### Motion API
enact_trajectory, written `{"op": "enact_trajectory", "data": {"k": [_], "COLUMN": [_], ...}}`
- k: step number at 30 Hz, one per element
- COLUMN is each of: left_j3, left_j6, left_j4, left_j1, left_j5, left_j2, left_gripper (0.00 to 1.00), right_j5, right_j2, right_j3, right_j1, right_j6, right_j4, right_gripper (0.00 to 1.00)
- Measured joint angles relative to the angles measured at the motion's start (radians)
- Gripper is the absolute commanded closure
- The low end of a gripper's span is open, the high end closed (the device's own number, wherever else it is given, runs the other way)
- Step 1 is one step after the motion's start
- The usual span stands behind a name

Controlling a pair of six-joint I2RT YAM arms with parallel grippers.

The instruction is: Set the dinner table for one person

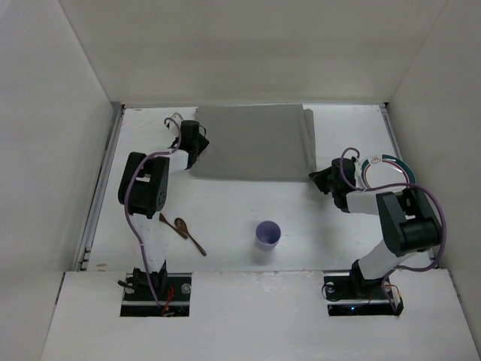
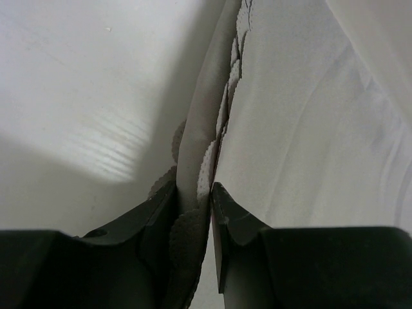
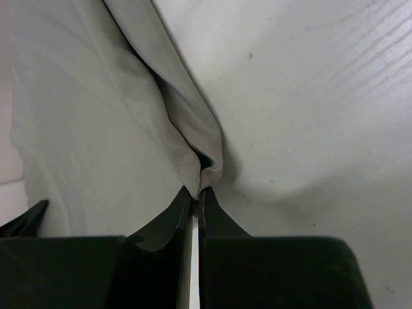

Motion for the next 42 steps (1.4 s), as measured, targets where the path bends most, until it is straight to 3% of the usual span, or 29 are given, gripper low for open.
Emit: {"op": "enact_trajectory", "data": {"k": [5, 7, 9, 12, 17, 23, 25, 26, 27, 29, 30, 33, 34, 37, 42], "left_j3": [0.037, 0.037, 0.033, -0.028, -0.241, -0.475, -0.547, -0.578, -0.614, -0.68, -0.713, -0.787, -0.801, -0.816, -0.819], "left_j6": [-0.002, -0.001, 0.003, 0.005, 0.01, 0.005, 0.003, 0.003, 0.003, 0.006, 0.009, 0.018, 0.02, 0.03, 0.074], "left_j4": [-0.024, -0.029, -0.026, -0.012, 0.009, 0.075, 0.092, 0.095, 0.098, 0.096, 0.093, 0.089, 0.091, 0.119, 0.185], "left_j1": [0.001, 0.003, 0.006, 0.008, 0.007, -0.022, -0.063, -0.086, -0.111, -0.157, -0.179, -0.243, -0.266, -0.334, -0.426], "left_j5": [0.008, 0.011, 0.012, 0.008, -0.011, -0.052, -0.059, -0.059, -0.058, -0.053, -0.053, -0.053, -0.054, -0.053, -0.053], "left_j2": [0.022, 0.022, 0.019, -0.024, -0.248, -0.573, -0.645, -0.669, -0.693, -0.732, -0.752, -0.807, -0.822, -0.851, -0.887], "left_gripper": [0.75, 0.69, 0.61, 0.56, 0.54, 0.63, 0.7, 0.75, 0.79, 0.87, 0.9, 0.91, 0.91, 0.85, 0.72], "right_j5": [-0.024, -0.027, -0.027, -0.027, -0.021, 0.027, 0.049, 0.06, 0.076, 0.108, 0.125, 0.168, 0.182, 0.24, 0.327], "right_j2": [0.0, 0.0, 0.0, 0.0, -0.066, -0.239, -0.306, -0.341, -0.388, -0.488, -0.55, -0.73, -0.79, -0.924, -0.988], "right_j3": [0.0, 0.0, 0.0, 0.0, -0.024, -0.115, -0.148, -0.161, -0.175, -0.193, -0.196, -0.192, -0.187, -0.166, -0.161], "right_j1": [-0.025, -0.026, -0.026, -0.026, -0.023, 0.013, 0.032, 0.039, 0.045, 0.049, 0.05, 0.043, 0.035, -0.023, -0.248], "right_j6": [0.001, 0.001, 0.005, 0.005, -0.007, -0.024, -0.032, -0.037, -0.046, -0.063, -0.071, -0.094, -0.104, -0.123, -0.127], "right_j4": [0.009, 0.009, 0.01, 0.01, 0.008, -0.008, -0.04, -0.063, -0.093, -0.159, -0.202, -0.317, -0.359, -0.47, -0.585], "right_gripper": [0.95, 0.91, 0.77, 0.6, 0.45, 0.44, 0.46, 0.53, 0.61, 0.88, 0.94, 0.95, 0.93, 0.73, 0.46]}}
